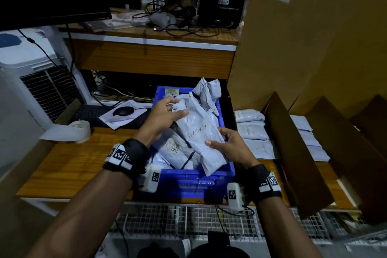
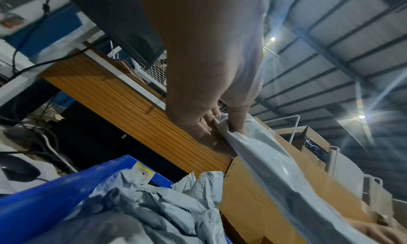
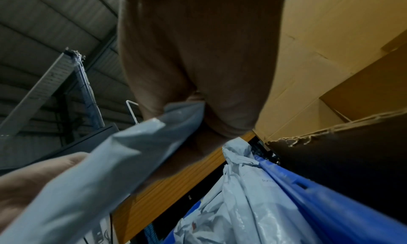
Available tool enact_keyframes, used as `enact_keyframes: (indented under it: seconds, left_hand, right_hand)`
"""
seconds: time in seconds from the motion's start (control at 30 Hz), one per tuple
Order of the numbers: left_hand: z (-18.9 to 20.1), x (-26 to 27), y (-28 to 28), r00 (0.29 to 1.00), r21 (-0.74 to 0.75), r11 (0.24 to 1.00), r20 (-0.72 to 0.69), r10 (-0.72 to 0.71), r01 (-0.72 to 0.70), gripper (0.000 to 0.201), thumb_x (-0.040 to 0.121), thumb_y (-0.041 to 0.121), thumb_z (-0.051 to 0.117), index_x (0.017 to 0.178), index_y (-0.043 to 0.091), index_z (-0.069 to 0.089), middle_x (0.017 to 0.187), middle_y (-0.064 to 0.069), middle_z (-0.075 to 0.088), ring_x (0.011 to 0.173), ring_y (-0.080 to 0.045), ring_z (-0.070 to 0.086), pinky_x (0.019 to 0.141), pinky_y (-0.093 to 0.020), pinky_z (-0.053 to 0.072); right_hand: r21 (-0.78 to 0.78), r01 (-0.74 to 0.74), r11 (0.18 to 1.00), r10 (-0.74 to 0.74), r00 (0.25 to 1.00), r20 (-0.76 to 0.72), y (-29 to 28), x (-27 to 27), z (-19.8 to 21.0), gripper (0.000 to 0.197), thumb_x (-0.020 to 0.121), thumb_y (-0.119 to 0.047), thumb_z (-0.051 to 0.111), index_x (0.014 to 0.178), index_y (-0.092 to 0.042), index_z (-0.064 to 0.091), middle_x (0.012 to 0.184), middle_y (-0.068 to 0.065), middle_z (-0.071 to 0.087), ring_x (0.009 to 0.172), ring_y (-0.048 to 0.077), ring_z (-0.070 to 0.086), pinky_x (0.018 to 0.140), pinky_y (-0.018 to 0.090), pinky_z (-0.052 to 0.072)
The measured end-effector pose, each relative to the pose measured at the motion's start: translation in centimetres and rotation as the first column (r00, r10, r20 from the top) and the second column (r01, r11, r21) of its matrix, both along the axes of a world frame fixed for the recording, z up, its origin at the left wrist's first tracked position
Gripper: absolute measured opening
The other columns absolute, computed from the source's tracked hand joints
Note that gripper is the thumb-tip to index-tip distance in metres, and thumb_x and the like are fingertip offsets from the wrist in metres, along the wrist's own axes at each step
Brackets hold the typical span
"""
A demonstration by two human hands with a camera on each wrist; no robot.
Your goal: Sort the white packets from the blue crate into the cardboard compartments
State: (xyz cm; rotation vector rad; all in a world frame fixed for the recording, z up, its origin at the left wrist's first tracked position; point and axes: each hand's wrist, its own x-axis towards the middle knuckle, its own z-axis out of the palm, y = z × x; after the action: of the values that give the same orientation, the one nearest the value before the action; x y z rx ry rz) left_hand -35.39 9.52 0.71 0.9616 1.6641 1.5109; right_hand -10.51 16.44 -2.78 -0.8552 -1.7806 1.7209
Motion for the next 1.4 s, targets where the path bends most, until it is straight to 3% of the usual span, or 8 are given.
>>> enact_keyframes:
  seconds: [0.13, 0.3, 0.5, 0.63, 0.73, 1.03, 1.2, 1.4]
  left_hand:
    - [0.0, -0.7, 0.5, 0.999, 0.046, 0.998, -0.005, 0.036, -0.035, 0.035, 0.091, 0.006, 0.082, 0.122, 0.01, 0.065, 0.084, 0.003, 0.063, 0.064, 0.003, 0.064, 0.06, -0.013, 0.05]
    - [0.6, -0.5, 0.1, 0.995, 0.027, 1.0, 0.094, -0.017, 0.015, 0.025, 0.096, 0.007, 0.076, 0.118, 0.014, 0.066, 0.091, -0.003, 0.075, 0.074, -0.01, 0.072, 0.057, -0.023, 0.055]
    - [0.9, 0.5, -0.1, 0.979, 0.003, 0.979, 0.01, -0.202, 0.202, 0.037, 0.088, 0.015, 0.086, 0.115, 0.001, 0.066, 0.097, -0.012, 0.077, 0.087, -0.022, 0.072, 0.07, -0.033, 0.057]
    - [1.6, 1.1, 0.0, 0.97, -0.009, 0.973, -0.081, -0.23, 0.231, 0.036, 0.083, 0.021, 0.092, 0.107, 0.005, 0.07, 0.094, -0.002, 0.069, 0.091, -0.017, 0.068, 0.08, -0.038, 0.058]
    - [1.9, 0.3, -0.2, 0.976, 0.023, 0.976, -0.043, -0.216, 0.217, 0.032, 0.084, 0.016, 0.09, 0.108, 0.006, 0.072, 0.09, -0.005, 0.068, 0.087, -0.017, 0.067, 0.081, -0.036, 0.056]
    - [1.6, -0.2, -1.4, 0.982, 0.144, 0.978, 0.092, -0.166, 0.152, 0.01, 0.101, 0.016, 0.072, 0.108, 0.012, 0.068, 0.1, -0.004, 0.075, 0.092, -0.017, 0.07, 0.074, -0.036, 0.06]
    - [1.5, 0.2, -1.7, 0.988, 0.195, 0.971, -0.085, -0.125, 0.14, 0.008, 0.097, 0.019, 0.078, 0.097, 0.014, 0.072, 0.097, -0.002, 0.069, 0.089, -0.018, 0.067, 0.075, -0.035, 0.06]
    - [1.8, 0.0, -1.3, 0.969, 0.134, 0.981, -0.22, -0.109, 0.141, 0.011, 0.098, 0.009, 0.074, 0.089, 0.015, 0.071, 0.083, -0.007, 0.07, 0.078, -0.018, 0.064, 0.075, -0.034, 0.058]
  right_hand:
    - [0.001, -0.025, 1.0, 0.025, 0.999, -0.026, 0.1, 0.5, 0.0, 0.03, 0.094, -0.009, 0.079, 0.122, 0.0, 0.071, 0.116, 0.013, 0.079, 0.109, 0.031, 0.076, 0.091, 0.042, 0.062]
    - [0.0, -0.094, 0.996, 0.094, 0.996, 0.004, -0.5, 1.3, 1.0, 0.028, 0.107, -0.02, 0.063, 0.126, -0.001, 0.07, 0.102, 0.009, 0.08, 0.083, 0.021, 0.077, 0.062, 0.03, 0.058]
    - [0.235, 0.087, 0.968, -0.103, 0.993, 0.059, 0.7, -1.0, 3.7, 0.058, 0.081, -0.069, 0.079, 0.125, -0.033, 0.066, 0.114, -0.004, 0.076, 0.111, 0.012, 0.072, 0.091, 0.038, 0.061]
    - [0.267, 0.155, 0.951, -0.146, 0.988, -0.052, 1.4, -2.8, 5.0, 0.036, 0.098, -0.042, 0.073, 0.093, -0.007, 0.062, 0.085, 0.008, 0.066, 0.081, 0.021, 0.065, 0.077, 0.051, 0.061]
    - [0.158, 0.121, 0.98, -0.104, 0.988, -0.111, 1.3, -2.9, 5.5, 0.028, 0.104, -0.025, 0.068, 0.088, -0.004, 0.056, 0.085, 0.015, 0.055, 0.078, 0.019, 0.061, 0.07, 0.033, 0.059]
    - [0.052, 0.147, 0.988, -0.133, 0.969, -0.209, 0.6, -3.1, 5.1, 0.022, 0.107, -0.025, 0.063, 0.097, -0.007, 0.056, 0.077, 0.005, 0.056, 0.076, 0.015, 0.06, 0.074, 0.035, 0.058]
    - [0.135, 0.201, 0.97, -0.173, 0.966, -0.194, 0.6, -3.3, 4.6, 0.025, 0.106, -0.025, 0.066, 0.088, -0.011, 0.053, 0.069, 0.001, 0.035, 0.064, 0.01, 0.037, 0.063, 0.022, 0.044]
    - [0.141, 0.212, 0.967, -0.185, 0.966, -0.179, 0.3, -3.5, 4.2, 0.027, 0.104, -0.027, 0.069, 0.084, -0.015, 0.054, 0.068, 0.001, 0.036, 0.064, 0.012, 0.032, 0.063, 0.031, 0.032]
